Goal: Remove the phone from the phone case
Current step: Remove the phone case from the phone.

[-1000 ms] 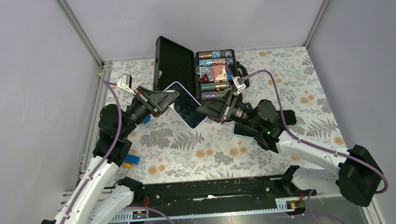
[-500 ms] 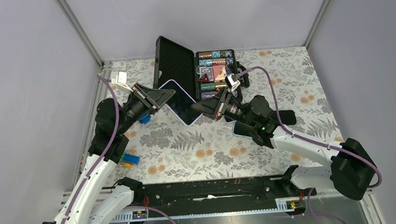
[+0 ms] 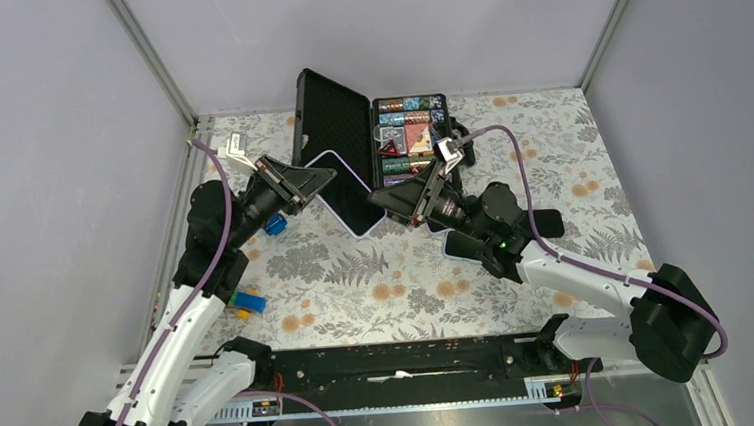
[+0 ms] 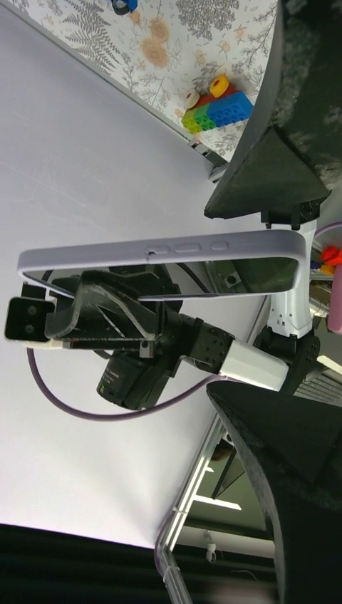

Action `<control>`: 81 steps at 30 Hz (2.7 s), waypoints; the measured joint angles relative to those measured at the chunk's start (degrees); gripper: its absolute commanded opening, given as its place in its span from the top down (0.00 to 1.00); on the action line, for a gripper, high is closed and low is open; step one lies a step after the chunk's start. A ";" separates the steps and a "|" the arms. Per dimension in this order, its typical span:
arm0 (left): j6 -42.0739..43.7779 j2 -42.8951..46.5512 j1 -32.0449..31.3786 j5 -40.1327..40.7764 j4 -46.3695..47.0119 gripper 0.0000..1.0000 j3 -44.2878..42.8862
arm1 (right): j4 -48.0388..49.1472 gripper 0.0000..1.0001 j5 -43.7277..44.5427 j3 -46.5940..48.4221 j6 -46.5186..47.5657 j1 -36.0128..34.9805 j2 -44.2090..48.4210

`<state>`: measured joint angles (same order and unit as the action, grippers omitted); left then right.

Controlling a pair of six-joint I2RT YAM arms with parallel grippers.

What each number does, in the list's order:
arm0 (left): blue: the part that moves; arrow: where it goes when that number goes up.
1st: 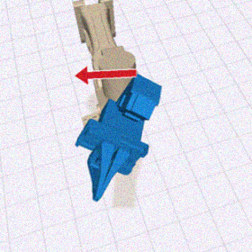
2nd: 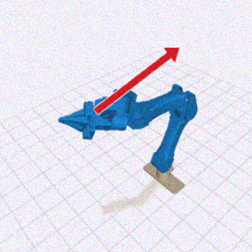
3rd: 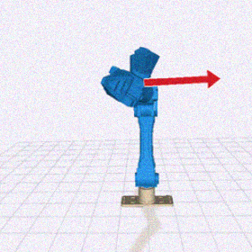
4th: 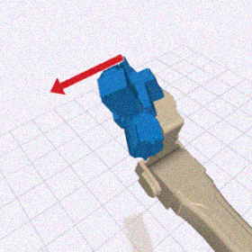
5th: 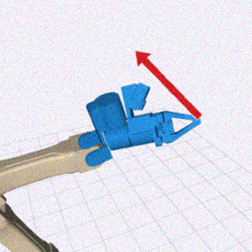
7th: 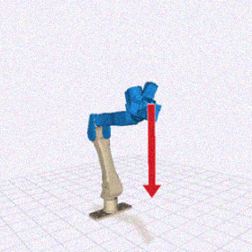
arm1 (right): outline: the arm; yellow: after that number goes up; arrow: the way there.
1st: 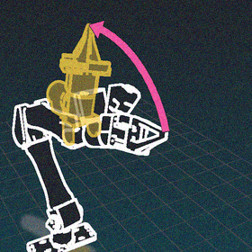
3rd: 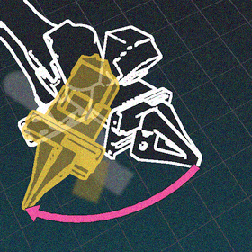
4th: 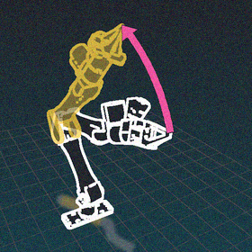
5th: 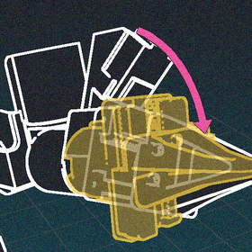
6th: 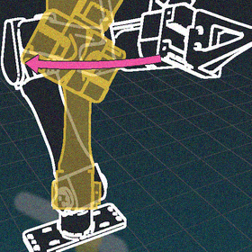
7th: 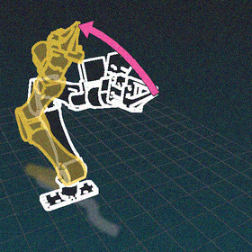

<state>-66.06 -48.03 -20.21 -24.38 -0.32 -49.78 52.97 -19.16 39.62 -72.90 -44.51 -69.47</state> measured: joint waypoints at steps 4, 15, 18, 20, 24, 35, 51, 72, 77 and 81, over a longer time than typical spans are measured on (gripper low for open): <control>-4.09 -1.29 0.50 0.85 2.97 1.00 0.13 | 1.14 0.31 0.46 -0.68 -1.84 0.00 0.87; -13.42 -2.78 0.59 1.97 12.96 1.00 2.01 | 7.78 0.24 4.00 -2.34 -10.14 0.07 0.42; -14.05 -1.86 0.59 2.27 13.16 1.00 2.91 | 4.87 0.32 5.35 -2.34 -9.07 0.09 2.54; -14.53 -0.92 0.59 2.80 13.18 1.00 3.56 | 2.91 0.42 6.14 -2.34 -8.13 0.09 4.52; -15.45 1.20 0.59 3.65 13.25 1.00 4.52 | 0.72 0.50 6.71 -2.32 -6.58 0.15 7.23; -16.76 1.79 0.61 4.00 14.16 1.00 4.83 | -4.35 0.63 6.51 -1.73 -3.63 0.17 7.72; -18.53 2.71 -0.20 4.11 15.30 1.00 6.73 | -2.54 0.79 6.95 -1.42 -5.01 0.17 7.45; -25.86 0.94 -0.70 4.55 21.20 1.00 8.17 | -1.22 1.00 9.07 -1.97 -6.23 0.26 7.37; -27.71 0.37 -0.72 4.70 22.01 1.00 9.05 | -2.47 1.00 9.94 -1.99 -1.20 0.26 8.02; -30.49 -0.61 -0.81 4.66 22.47 1.00 10.56 | -6.99 1.00 12.35 -2.05 8.48 0.24 10.47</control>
<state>-96.55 -48.64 -21.02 -19.73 22.15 -39.22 45.98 -6.81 37.56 -64.42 -44.27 -59.00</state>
